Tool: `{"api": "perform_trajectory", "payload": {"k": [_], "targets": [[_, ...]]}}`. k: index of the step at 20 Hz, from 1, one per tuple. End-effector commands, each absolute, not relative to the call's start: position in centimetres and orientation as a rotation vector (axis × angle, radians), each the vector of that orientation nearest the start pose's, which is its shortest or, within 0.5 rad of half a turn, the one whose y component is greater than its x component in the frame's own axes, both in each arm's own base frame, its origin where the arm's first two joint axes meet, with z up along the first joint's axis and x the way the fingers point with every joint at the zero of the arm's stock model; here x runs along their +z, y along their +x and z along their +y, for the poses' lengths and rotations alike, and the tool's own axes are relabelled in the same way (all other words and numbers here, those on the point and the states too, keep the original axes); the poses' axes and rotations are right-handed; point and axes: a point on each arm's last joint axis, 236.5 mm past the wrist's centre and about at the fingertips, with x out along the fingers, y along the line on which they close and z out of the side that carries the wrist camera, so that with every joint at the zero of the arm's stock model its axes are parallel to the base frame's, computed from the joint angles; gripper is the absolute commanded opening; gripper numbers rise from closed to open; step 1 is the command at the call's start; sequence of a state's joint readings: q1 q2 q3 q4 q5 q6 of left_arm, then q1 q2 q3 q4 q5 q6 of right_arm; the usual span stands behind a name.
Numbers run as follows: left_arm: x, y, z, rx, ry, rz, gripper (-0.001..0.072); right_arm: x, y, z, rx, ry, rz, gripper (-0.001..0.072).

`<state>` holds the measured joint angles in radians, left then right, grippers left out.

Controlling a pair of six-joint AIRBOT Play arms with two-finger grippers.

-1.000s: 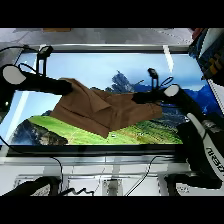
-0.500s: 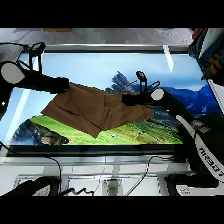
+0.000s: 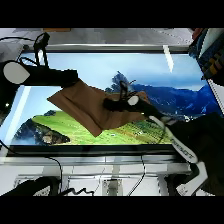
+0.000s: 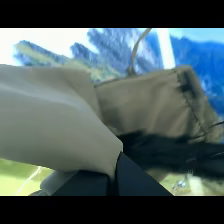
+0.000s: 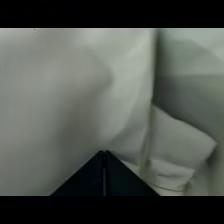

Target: Fold the clothes and pants, and hang the long-sleeved shirts on hangers.

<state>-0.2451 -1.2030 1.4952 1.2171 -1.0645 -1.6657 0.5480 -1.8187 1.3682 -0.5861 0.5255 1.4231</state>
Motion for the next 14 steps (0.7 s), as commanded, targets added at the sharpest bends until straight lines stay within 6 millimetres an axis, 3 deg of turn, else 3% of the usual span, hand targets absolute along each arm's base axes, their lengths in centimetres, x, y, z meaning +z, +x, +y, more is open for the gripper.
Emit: {"api": "perform_trajectory", "payload": {"k": [1,3,6,8,11,14], "targets": [[21.0,42.5,-18.4,-0.431,-0.290,0.771,0.0023,-6.8,43.5,44.6,0.633,0.660,1.128,0.0034],[21.0,42.6,-18.6,-0.434,-0.289,0.769,0.0022,-7.1,44.1,44.2,0.620,0.667,1.128,0.0034],[19.2,42.7,-20.2,-0.460,-0.296,0.817,0.0023,-6.7,46.0,39.9,0.598,0.697,1.181,0.0034],[16.9,42.9,-23.3,-0.509,-0.306,0.867,0.0022,-6.0,47.3,34.9,0.579,0.709,1.235,0.0035],[14.0,44.0,-29.6,-0.587,-0.343,0.861,0.0022,-3.8,48.5,26.8,0.542,0.685,1.274,0.0035],[12.2,44.6,-36.7,-0.657,-0.459,0.806,0.0021,0.1,49.4,18.4,0.462,0.601,1.216,0.0035]]}}
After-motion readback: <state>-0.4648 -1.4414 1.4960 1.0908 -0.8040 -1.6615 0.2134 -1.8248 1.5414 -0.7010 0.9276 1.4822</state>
